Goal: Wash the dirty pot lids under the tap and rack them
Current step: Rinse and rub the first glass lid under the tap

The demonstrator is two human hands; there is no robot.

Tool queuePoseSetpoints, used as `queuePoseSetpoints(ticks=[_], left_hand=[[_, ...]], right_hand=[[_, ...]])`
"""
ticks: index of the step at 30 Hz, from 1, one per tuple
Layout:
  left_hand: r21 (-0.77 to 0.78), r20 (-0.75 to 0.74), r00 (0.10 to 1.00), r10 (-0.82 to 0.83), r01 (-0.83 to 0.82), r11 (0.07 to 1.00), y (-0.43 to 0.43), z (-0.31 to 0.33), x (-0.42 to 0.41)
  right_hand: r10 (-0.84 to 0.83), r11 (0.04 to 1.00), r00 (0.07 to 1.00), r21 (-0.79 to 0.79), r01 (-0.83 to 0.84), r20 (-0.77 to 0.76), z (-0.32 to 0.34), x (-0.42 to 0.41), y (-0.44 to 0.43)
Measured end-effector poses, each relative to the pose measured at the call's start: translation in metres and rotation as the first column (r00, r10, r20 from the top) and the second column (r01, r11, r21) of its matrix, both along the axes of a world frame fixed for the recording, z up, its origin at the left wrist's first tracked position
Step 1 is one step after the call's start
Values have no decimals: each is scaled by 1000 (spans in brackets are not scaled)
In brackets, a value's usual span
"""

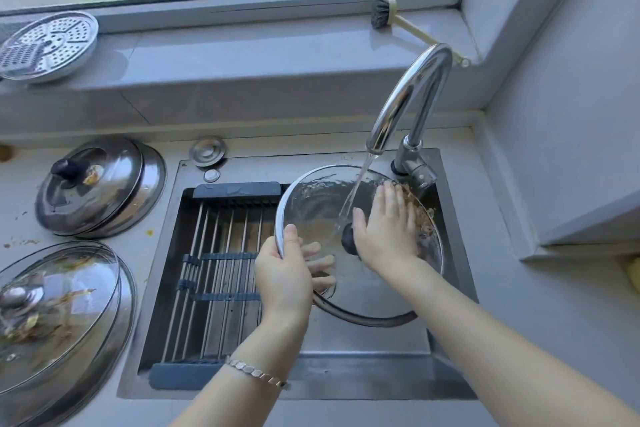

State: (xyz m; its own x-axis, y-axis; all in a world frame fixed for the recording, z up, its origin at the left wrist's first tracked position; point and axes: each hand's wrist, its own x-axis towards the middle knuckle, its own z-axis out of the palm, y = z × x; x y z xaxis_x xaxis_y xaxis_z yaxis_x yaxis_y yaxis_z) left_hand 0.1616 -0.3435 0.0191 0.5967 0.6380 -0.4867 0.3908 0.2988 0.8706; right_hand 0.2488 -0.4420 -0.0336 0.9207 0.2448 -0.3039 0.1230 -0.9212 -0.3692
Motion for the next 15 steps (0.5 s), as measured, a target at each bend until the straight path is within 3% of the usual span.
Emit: queuePoseSetpoints(ticks=[6,9,13,15], left_hand=[[61,-2,999,-34,34,998,-8,-6,-2],[221,9,1000,-5,3,975,7,-10,2],[262,76,997,0,-20,965,23,-9,8],[296,79,997,-12,-12,955,34,-3,10]], right_hand=[[267,927,963,266,-265,27,13,-9,38],[540,757,832,357,-547,127,16,-27,40],[615,617,739,415,-668,275,20,-28,30],[682,558,678,404,-725,275,14,-32,14]])
